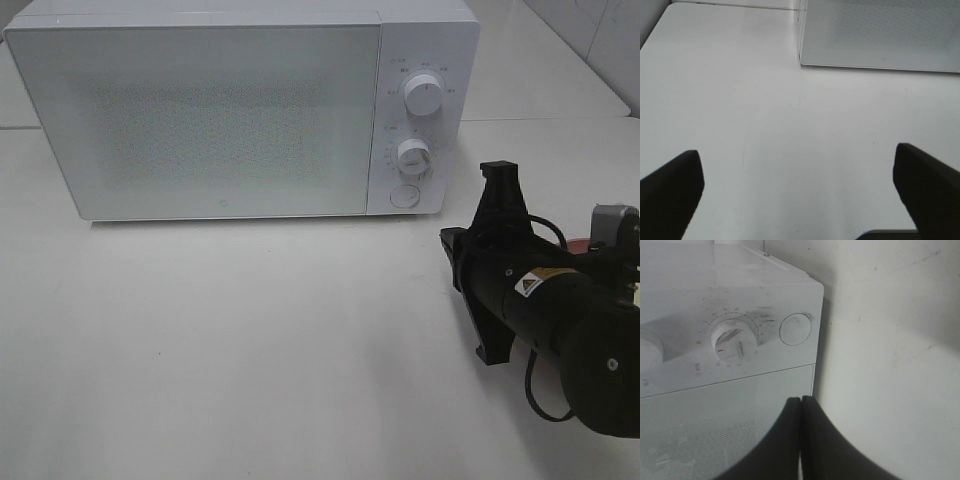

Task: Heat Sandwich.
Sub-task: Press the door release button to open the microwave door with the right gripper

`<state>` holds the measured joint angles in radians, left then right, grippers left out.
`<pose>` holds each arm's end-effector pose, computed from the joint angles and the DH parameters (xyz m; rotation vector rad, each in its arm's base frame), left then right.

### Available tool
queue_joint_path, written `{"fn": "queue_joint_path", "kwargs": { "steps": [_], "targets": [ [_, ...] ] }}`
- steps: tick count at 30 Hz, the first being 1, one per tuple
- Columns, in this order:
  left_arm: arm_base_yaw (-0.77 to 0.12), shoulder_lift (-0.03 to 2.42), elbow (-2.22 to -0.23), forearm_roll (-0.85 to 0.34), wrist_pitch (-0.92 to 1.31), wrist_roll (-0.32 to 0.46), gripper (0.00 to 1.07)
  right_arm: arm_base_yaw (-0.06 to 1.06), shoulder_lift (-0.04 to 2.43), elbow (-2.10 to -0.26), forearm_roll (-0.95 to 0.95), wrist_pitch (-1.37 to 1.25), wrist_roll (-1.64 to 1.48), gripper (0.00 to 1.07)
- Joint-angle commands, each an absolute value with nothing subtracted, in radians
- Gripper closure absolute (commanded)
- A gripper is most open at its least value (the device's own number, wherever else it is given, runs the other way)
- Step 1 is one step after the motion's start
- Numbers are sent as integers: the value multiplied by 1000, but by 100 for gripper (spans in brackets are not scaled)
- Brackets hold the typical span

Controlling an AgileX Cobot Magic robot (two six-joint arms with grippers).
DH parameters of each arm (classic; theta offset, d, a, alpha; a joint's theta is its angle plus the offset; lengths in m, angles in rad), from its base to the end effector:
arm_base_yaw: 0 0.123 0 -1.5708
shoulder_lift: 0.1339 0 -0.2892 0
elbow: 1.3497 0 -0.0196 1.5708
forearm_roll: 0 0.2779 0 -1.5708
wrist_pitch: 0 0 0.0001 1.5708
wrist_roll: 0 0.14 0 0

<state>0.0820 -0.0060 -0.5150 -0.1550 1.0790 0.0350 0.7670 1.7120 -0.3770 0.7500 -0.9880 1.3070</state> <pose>0.0553 -0.0146 0.2724 -0.0370 2.0334 -0.1117 0.2647 0.1445 0.0980 1.3472 1.5711 1.0856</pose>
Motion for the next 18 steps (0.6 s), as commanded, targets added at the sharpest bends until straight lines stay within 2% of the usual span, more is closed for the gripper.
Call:
{"fn": "queue_joint_path", "kwargs": {
  "steps": [1, 18],
  "targets": [
    [77, -31, -513, -154, 1067, 35, 9, 767, 1713, -408, 733, -956, 1309, 107],
    [77, -31, -513, -154, 1067, 35, 9, 685, 1807, -575, 654, -890, 1303, 107]
  ]
}}
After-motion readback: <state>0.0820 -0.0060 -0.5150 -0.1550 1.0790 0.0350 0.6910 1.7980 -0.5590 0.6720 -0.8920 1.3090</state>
